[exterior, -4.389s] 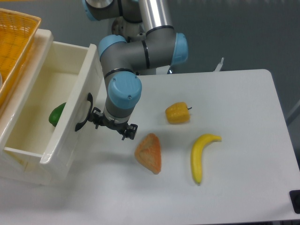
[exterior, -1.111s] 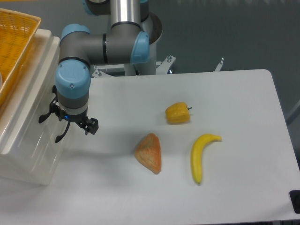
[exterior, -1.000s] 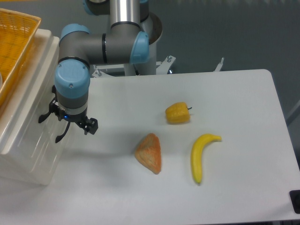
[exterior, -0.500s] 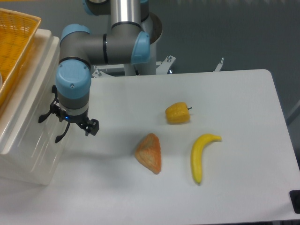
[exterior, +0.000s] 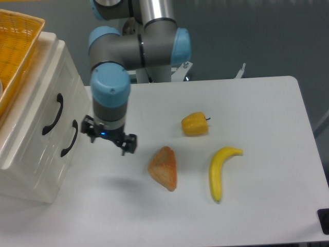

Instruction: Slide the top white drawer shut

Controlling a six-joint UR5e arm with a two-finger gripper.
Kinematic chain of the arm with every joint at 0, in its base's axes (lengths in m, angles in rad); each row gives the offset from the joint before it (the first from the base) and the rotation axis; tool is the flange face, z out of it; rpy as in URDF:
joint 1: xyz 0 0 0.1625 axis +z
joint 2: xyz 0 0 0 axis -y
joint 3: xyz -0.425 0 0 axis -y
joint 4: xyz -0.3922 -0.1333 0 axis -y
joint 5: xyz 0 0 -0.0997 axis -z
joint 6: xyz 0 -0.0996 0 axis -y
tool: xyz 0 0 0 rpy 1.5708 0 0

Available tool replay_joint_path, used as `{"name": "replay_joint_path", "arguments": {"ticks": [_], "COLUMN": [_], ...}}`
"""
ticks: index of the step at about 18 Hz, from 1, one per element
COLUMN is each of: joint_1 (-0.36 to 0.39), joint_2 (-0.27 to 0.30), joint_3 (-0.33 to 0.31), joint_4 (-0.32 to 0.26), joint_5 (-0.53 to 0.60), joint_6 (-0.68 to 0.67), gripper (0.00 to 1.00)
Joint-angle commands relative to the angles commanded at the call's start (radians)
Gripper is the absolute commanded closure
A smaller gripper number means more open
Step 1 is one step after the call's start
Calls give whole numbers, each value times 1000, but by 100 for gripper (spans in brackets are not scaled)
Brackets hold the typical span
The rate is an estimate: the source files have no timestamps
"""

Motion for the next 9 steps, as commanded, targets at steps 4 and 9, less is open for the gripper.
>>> {"name": "replay_joint_path", "arguments": {"ticks": [4,9], "joint_1": [66,147], "joint_2": [2,11], "joint_3": [-2,3], "joint_4": [-3,0], "joint_5": [38,57], "joint_6": [114,132], "gripper": [0,0]}}
